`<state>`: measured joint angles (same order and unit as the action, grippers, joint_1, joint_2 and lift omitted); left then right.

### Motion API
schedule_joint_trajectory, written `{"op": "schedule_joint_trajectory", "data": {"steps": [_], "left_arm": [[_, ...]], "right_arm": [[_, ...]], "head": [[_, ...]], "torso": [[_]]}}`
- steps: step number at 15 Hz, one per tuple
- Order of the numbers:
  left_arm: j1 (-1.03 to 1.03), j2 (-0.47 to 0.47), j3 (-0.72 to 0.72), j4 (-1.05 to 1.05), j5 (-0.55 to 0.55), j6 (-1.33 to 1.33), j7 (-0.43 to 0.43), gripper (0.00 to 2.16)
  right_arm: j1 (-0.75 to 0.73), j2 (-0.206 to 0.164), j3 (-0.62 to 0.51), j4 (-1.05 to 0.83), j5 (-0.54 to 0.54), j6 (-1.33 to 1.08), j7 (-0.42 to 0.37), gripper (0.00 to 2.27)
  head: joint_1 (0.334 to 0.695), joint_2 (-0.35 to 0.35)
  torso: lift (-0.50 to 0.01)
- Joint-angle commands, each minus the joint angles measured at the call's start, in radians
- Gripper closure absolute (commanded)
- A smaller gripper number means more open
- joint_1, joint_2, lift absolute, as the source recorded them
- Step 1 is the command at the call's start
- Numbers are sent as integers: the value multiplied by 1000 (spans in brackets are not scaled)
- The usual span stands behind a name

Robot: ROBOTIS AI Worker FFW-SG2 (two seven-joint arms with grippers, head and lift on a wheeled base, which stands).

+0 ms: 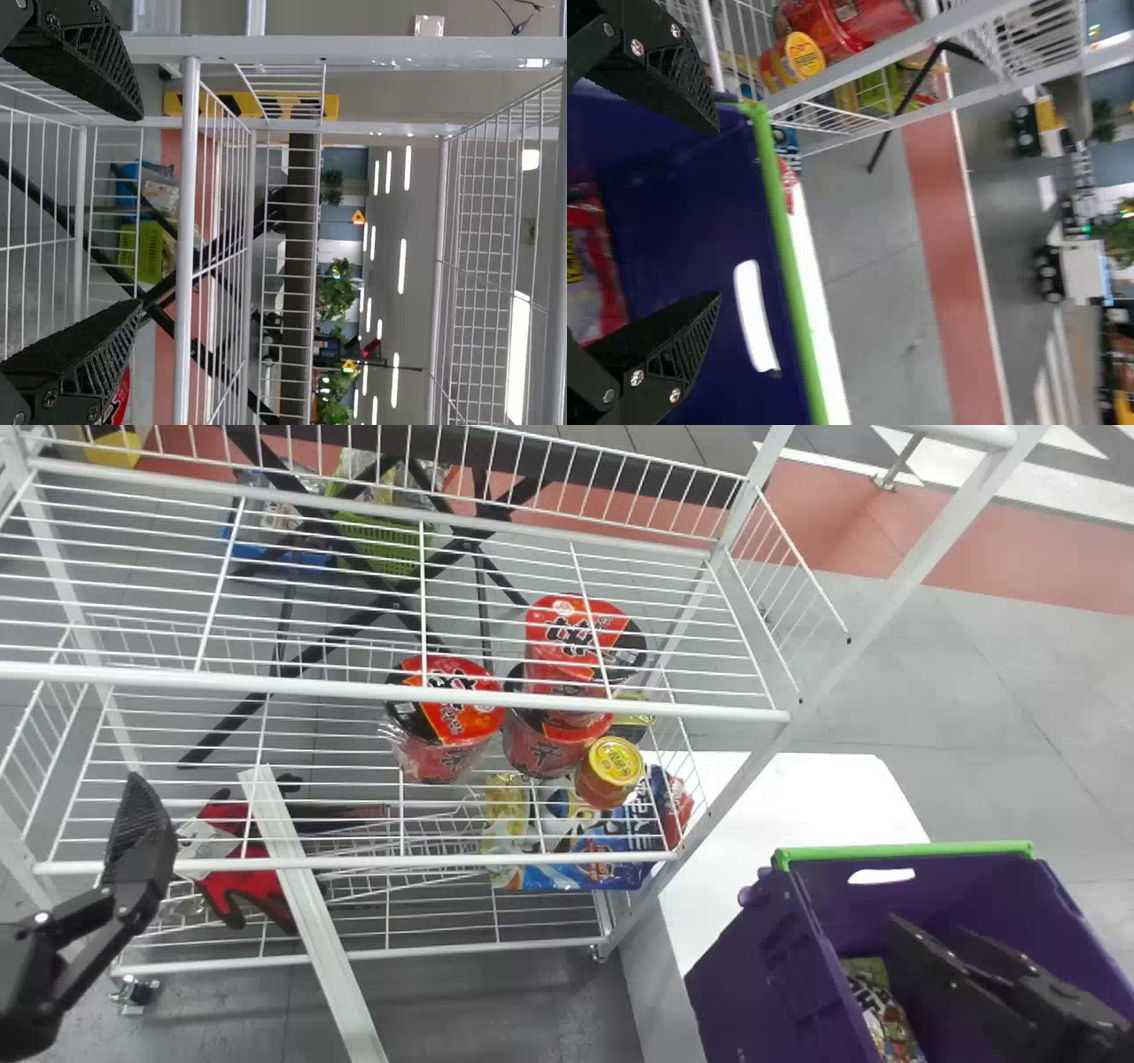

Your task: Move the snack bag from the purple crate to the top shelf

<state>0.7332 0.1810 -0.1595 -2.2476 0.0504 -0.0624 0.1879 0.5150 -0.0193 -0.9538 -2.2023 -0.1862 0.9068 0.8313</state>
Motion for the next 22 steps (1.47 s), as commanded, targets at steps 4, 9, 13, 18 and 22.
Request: {"op": "schedule_joint_trajectory", "data": {"steps": [4, 9, 13, 18, 22], "left_arm": [[-17, 0, 0, 22, 2, 3, -4, 56], [-44, 2, -9, 46, 2, 13, -7, 56], [-47, 0, -11, 46, 2, 16, -8, 56], [-55, 6, -20, 51, 2, 16, -10, 56], [-58, 14, -23, 52, 2, 16, -10, 56]], "right_arm": [[-141, -189, -23, 234, 166, 182, 203, 178], [-219, -387, -22, 463, 315, 28, 523, 167], [-234, -449, 78, 466, 545, 228, 536, 157], [-230, -432, 165, 495, 663, 409, 536, 154], [-263, -446, 259, 621, 746, 332, 536, 154]], "head": [[695, -350], [695, -350], [695, -350], [695, -350], [695, -350]], "torso": [[-453], [-453], [-453], [-453], [-453]]}}
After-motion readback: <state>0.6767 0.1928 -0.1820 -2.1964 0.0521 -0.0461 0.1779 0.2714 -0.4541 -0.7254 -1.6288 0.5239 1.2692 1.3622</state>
